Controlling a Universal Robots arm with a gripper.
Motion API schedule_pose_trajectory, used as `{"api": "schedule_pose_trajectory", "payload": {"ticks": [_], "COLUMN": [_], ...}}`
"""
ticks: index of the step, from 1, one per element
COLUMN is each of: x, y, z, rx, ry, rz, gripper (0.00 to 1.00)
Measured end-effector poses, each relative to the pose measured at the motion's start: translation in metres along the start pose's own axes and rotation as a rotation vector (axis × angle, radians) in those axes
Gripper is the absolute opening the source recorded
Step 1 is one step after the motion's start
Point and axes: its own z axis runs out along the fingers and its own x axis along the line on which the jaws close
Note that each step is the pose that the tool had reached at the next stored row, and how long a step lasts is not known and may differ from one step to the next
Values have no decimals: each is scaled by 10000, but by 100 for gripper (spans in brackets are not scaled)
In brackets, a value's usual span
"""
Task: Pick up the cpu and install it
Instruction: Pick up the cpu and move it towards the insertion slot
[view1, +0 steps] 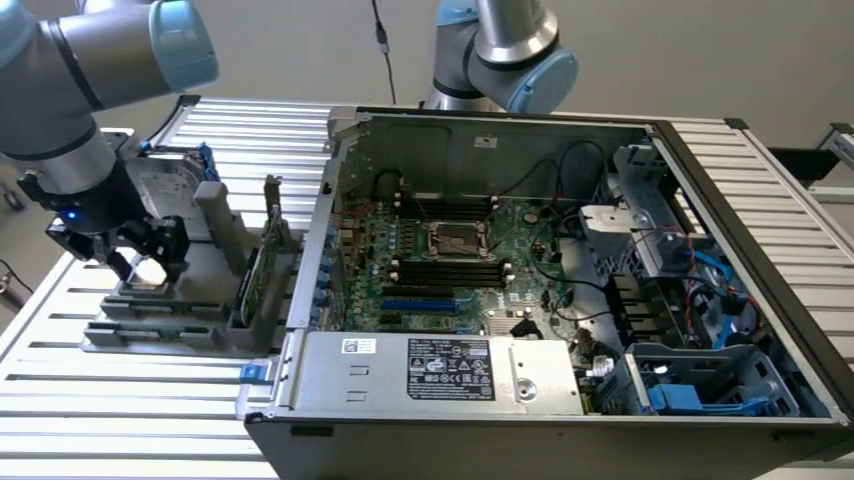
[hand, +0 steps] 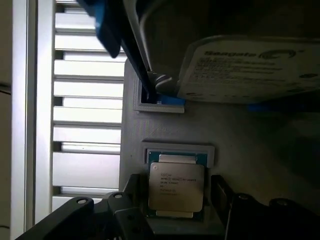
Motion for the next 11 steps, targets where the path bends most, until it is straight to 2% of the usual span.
{"api": "schedule_pose_trajectory", "payload": {"ticks": [6, 11], "x": [-9, -13], "y": [0, 1], "z": [-3, -21], "rx": [-24, -72], "ry": [20, 43], "rz": [68, 101], "gripper": [67, 67]}}
